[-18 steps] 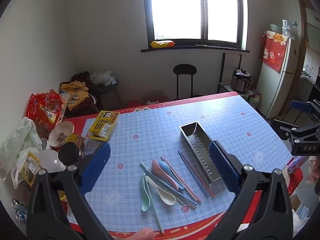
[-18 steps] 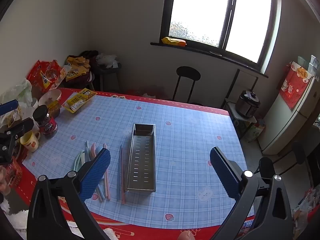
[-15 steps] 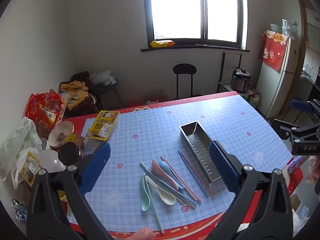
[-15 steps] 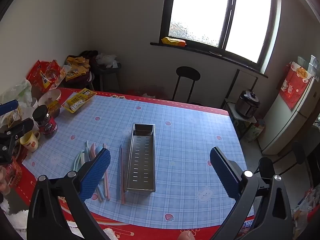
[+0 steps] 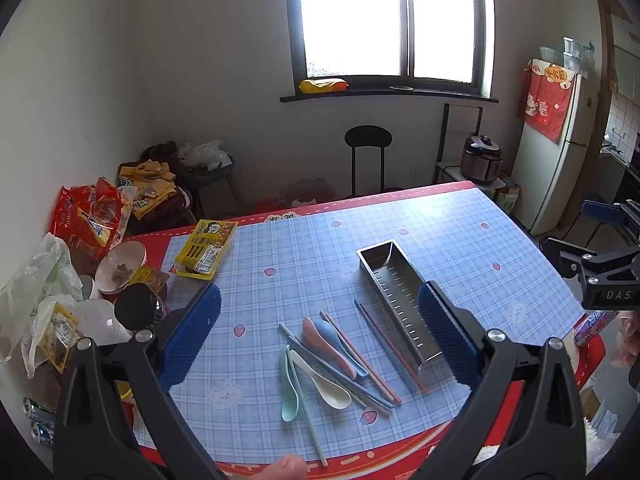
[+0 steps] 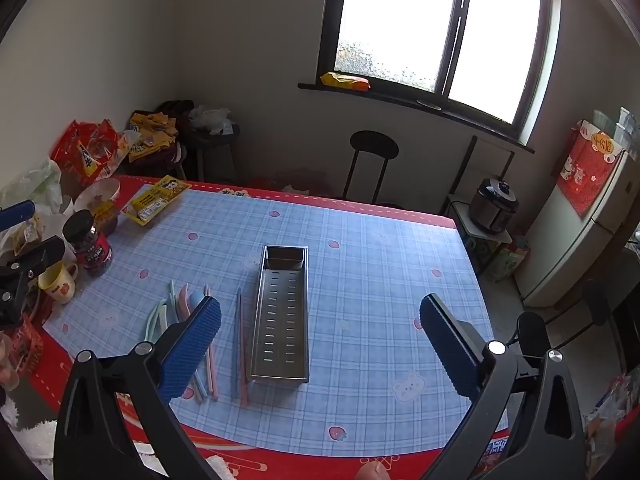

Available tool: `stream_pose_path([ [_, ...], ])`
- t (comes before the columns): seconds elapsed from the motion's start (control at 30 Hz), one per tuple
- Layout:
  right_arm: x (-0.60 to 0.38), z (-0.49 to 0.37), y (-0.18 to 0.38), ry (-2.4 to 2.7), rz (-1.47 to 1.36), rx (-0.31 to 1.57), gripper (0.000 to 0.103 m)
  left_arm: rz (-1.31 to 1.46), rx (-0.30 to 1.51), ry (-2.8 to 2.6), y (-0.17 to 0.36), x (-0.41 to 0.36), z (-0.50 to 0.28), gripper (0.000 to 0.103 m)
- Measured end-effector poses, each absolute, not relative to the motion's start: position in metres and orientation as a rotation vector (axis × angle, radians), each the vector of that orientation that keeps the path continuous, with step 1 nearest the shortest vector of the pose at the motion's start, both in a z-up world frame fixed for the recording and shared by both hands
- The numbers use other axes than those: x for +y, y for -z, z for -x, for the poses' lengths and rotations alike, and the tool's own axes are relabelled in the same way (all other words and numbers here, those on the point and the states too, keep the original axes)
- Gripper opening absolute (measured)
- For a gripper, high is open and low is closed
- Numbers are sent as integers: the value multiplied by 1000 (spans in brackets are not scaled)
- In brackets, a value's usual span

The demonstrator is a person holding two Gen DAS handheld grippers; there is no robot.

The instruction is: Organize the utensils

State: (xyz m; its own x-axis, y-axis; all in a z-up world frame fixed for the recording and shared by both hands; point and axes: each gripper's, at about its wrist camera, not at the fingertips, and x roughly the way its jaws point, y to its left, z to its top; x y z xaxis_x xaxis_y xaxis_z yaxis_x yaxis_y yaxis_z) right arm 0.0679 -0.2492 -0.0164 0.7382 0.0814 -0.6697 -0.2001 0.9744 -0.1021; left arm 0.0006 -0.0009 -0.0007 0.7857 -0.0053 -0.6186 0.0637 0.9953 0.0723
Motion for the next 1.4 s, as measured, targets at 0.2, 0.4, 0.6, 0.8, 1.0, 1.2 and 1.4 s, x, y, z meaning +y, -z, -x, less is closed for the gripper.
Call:
stream_pose_path([
  [0.2, -248, -67, 18, -152, 174, 727, 98, -91, 673, 34, 0, -2, -1, 97],
  [0.4, -252, -68, 22, -147, 169, 732, 98, -83, 671, 43, 1, -3, -1, 97],
  [0.6, -252, -70, 23, -148, 170, 732, 98, -83, 670, 42, 1, -4, 0, 97],
  [0.8, -251, -67, 22, -151, 177, 731, 98, -83, 670, 44, 1, -3, 0, 97],
  [1.0, -250, -68, 21, -147, 177, 733, 98, -81, 671, 45, 2, -3, 0, 97],
  [1.2, -250, -69, 22, -145, 178, 734, 98, -82, 671, 44, 2, -3, 1, 97],
  [1.4, -252, -69, 21, -145, 176, 734, 98, -81, 673, 44, 2, -3, 0, 97],
])
